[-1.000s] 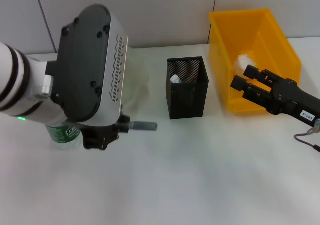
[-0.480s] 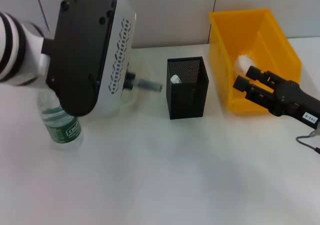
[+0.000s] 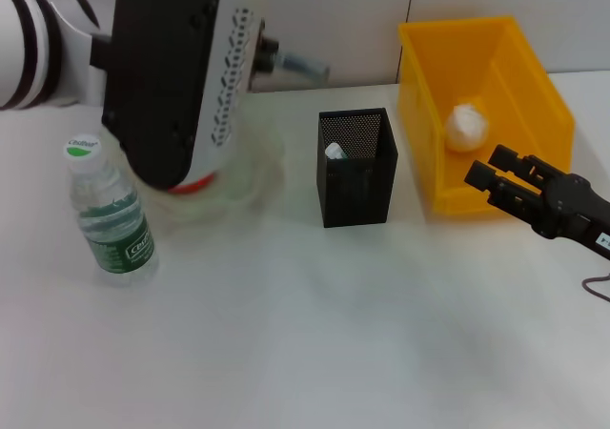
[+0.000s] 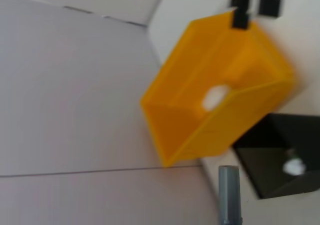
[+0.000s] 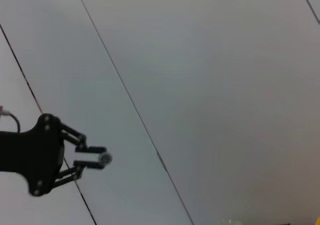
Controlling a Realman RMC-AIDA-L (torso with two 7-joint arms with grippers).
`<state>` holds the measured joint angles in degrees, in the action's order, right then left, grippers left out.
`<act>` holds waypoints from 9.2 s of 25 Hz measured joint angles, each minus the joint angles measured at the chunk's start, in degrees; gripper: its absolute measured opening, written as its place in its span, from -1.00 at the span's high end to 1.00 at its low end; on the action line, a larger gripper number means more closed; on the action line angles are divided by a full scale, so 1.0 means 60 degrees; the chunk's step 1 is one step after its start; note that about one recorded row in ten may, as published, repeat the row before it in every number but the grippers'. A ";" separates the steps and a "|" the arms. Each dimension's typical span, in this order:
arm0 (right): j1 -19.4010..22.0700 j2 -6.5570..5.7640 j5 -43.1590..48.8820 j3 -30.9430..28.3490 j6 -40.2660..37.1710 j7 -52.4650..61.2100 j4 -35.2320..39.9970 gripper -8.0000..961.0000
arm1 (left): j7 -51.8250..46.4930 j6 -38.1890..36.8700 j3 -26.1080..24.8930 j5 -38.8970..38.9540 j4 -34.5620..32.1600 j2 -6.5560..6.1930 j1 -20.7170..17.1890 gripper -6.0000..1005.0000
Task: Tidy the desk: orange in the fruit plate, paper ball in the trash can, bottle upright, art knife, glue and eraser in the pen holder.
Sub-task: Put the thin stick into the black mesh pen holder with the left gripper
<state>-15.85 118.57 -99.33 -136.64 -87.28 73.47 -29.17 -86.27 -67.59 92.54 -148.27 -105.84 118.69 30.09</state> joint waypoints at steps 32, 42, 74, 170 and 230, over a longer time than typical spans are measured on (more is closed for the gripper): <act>0.0683 -0.0167 0.0049 -0.0004 -0.0219 0.0668 -0.0091 -0.53 | 0.5352 0.5976 0.1779 0.2515 0.3683 0.0037 -0.0365 0.75; 0.0677 -0.0162 0.0064 -0.0005 -0.0305 0.0717 -0.0039 -0.53 | 0.5934 0.6769 0.2060 0.2529 0.4782 0.0068 0.0187 0.75; 0.0609 -0.0237 0.0091 -0.0005 -0.0383 0.0973 0.0042 -0.53 | 0.7861 0.9838 0.3421 0.2581 0.6899 0.0081 0.0905 0.75; 0.0012 0.0036 0.0090 0.0015 -0.0346 0.0643 0.0616 -0.53 | 0.7903 1.4094 0.5908 0.0908 0.9793 0.0081 0.1189 0.68; 0.0353 -0.0007 0.0015 -0.0378 -0.0539 0.0666 0.0507 -0.53 | 0.7957 1.5095 0.6546 0.0527 1.0317 0.0081 0.1119 0.62</act>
<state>-13.73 118.53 -99.24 -138.91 -90.52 77.46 -26.12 -38.53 22.98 131.82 -145.11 -43.94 119.18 36.80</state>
